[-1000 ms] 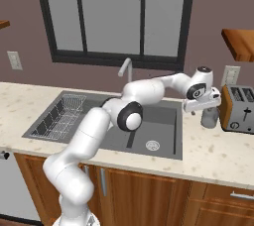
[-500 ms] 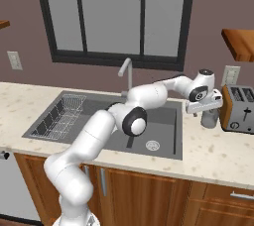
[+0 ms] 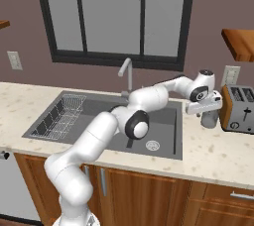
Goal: Place the glass cup in the left basin and the mug in the right basin of the sink.
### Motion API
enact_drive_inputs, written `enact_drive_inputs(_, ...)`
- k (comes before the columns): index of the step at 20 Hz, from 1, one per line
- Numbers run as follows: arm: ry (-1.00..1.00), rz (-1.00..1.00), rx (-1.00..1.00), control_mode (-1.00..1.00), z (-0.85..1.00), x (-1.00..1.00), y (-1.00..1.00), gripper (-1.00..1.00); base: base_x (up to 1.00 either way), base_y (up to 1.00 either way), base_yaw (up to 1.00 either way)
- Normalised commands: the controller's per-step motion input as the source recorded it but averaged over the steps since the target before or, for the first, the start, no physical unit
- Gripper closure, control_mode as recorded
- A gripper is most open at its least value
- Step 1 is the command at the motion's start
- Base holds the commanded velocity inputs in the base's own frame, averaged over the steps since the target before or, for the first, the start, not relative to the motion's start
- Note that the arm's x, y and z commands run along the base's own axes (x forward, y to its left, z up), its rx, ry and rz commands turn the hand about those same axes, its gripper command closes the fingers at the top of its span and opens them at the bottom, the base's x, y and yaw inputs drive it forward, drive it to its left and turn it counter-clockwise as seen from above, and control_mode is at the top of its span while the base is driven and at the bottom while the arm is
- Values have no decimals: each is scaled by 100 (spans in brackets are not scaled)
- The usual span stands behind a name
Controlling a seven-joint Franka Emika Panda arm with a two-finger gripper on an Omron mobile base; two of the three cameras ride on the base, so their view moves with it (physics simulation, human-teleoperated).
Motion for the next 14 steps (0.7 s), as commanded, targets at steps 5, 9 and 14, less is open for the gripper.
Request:
enact_drive_inputs(5, 9, 0, 0, -100, -1, -5, 7, 100, 0, 0, 0)
enact_drive_inputs(9, 8, 0, 0, -100, 5, -13, 7, 100, 0, 0, 0)
enact_drive_inputs(14, 9, 0, 0, -100, 17, -19, 10, 100, 0, 0, 0)
